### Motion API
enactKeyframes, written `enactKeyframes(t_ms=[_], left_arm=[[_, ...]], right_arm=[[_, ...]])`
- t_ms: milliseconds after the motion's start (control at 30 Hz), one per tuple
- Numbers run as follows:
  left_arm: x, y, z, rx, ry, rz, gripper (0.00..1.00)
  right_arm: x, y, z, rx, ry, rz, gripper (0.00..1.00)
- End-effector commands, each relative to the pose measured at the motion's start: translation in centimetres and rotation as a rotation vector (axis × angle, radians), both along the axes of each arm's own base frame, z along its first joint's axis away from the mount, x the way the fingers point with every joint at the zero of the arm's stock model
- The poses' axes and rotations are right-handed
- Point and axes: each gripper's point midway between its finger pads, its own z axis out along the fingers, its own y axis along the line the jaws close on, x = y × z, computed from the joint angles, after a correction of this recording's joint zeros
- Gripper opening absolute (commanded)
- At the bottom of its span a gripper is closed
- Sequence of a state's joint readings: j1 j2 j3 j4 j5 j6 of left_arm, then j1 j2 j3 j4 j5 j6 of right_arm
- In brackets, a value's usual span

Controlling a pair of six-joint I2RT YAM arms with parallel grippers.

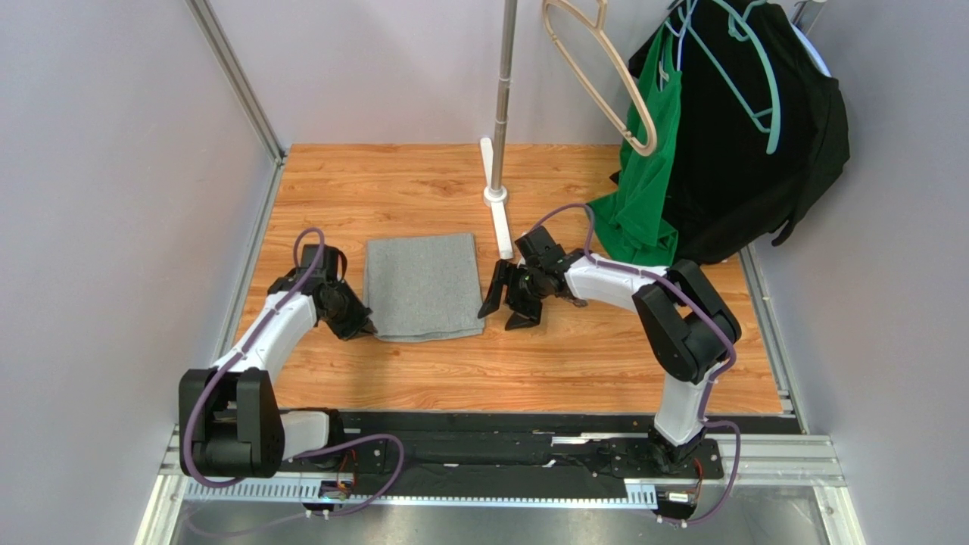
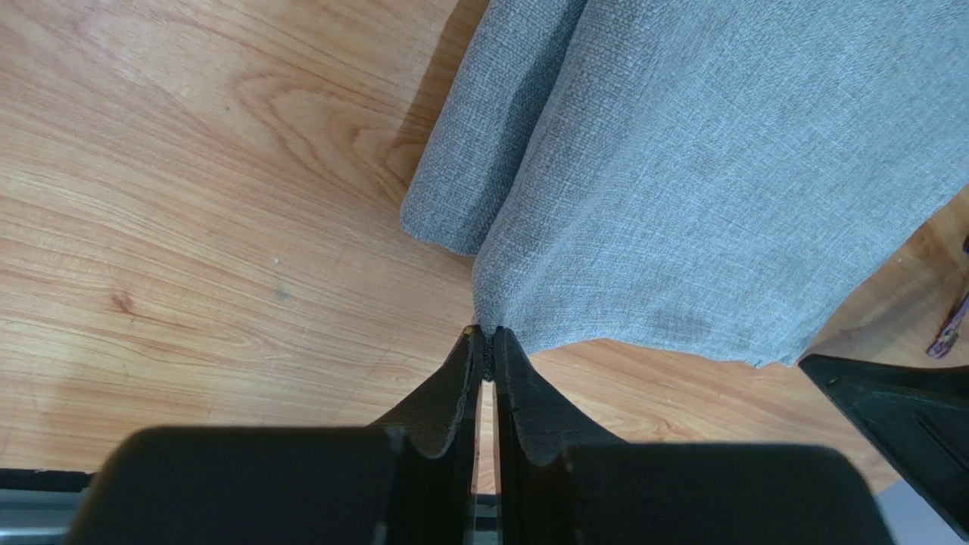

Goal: Fold the napkin into a case and place the utensils inside
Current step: Pick up the square-folded napkin from the center of the board.

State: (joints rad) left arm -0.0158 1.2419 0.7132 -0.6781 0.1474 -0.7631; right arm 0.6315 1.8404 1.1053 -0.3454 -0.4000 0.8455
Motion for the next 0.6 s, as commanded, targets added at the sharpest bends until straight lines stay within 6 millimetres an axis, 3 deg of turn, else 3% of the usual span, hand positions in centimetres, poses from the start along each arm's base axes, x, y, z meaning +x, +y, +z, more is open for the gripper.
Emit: enactKeyframes(t_ms=[0,100,300,567], left_arm=[[0.3,0.3,0.6,0.004,-0.035,0.009,0.06],[0.2,-0.1,0.5,-0.016,-0.038,-0.001,0.02],[-0.1,-0.3,0.1,-0.031,-0.049,-0.008,0.00],[-0.5,-0.4,0.2,-0.033,-0.057,-0.014,0.00]], right_arm=[[0.3,0.6,0.6,0.001,0.011,-0.106,0.65],[-0.3,1.4,0.4,0.015,0.039,-0.118,0.56],[-0.9,3.1,-0.4,0.011,0.080,-0.156,0.54],[-0.8,2.0,-1.8,-0.067,0.079,-0.271,0.49]])
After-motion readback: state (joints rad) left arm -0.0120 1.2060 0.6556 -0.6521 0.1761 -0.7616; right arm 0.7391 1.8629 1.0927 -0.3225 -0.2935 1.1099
